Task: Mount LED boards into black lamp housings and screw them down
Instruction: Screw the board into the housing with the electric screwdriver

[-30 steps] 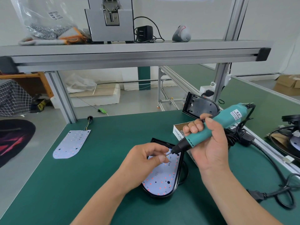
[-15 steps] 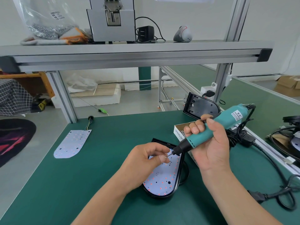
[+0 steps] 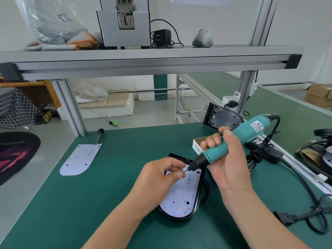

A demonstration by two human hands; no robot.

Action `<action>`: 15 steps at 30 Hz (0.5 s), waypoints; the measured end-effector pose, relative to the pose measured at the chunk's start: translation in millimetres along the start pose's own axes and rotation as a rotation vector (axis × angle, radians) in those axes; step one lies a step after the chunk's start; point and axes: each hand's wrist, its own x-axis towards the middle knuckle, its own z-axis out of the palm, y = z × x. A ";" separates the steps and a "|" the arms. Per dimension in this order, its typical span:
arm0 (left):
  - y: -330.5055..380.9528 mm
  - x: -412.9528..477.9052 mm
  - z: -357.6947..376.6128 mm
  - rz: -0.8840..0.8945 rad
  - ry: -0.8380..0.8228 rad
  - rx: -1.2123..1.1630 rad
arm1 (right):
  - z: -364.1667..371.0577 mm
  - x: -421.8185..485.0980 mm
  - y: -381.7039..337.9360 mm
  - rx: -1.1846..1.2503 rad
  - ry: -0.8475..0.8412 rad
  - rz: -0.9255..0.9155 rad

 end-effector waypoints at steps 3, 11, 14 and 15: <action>0.0 -0.3 0.5 -0.025 0.001 0.009 | 2.2 -2.2 1.7 -0.001 0.010 -0.005; 1.9 -1.8 1.3 -0.040 -0.005 -0.016 | -0.5 -1.5 2.6 0.033 0.070 0.009; 2.5 -1.2 -0.4 -0.031 -0.018 -0.035 | -3.4 0.8 1.7 0.067 0.087 0.023; 3.1 -1.1 -1.1 -0.029 -0.020 -0.044 | -4.1 1.5 1.6 0.076 0.092 0.024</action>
